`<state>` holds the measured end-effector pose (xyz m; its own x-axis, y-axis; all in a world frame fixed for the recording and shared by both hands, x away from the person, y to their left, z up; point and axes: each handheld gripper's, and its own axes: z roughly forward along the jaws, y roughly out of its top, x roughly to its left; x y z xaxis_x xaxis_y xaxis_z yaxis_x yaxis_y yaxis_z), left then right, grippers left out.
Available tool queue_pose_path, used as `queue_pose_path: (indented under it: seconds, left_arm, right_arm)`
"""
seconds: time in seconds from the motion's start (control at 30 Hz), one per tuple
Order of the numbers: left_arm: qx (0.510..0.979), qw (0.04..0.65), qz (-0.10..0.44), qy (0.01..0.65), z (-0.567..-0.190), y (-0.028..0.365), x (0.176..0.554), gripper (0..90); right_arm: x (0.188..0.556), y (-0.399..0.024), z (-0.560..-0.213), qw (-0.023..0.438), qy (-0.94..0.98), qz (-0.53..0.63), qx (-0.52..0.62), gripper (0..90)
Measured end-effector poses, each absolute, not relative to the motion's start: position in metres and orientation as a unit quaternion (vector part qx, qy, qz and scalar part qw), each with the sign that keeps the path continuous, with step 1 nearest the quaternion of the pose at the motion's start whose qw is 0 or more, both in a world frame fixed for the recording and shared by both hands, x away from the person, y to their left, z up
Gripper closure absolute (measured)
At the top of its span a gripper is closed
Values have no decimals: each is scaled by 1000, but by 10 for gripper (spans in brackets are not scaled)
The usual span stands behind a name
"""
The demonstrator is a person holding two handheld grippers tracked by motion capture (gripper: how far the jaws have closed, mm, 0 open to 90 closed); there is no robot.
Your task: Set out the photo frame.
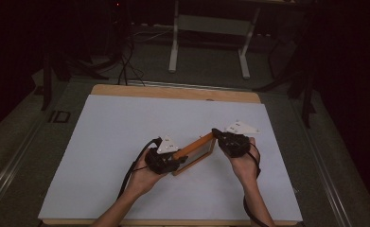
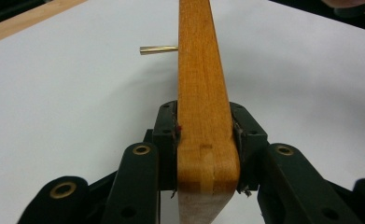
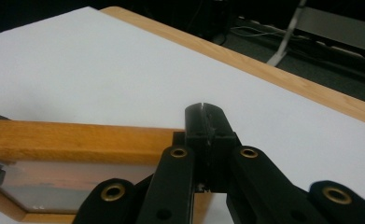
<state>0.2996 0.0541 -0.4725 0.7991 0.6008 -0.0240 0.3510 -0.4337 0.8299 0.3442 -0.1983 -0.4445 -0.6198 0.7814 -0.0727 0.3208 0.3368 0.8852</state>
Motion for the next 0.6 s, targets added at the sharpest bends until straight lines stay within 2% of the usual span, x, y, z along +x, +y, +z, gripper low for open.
queue_pose_path:
  seconds: [0.17, 0.23, 0.43, 0.6]
  left_arm:
    - [815, 477, 110, 311, -481, 59, 300, 565]
    - [811, 477, 109, 320, -487, 61, 299, 548]
    - [806, 478, 105, 333, -504, 65, 295, 547]
    - [815, 458, 103, 339, -519, 66, 294, 632]
  right_arm:
    - [346, -195, -448, 242, 770, 469, 359, 899]
    - [346, -195, -450, 243, 767, 472, 360, 899]
    - [347, -194, -451, 244, 766, 473, 360, 900]
    - [347, -193, -452, 245, 768, 471, 359, 900]
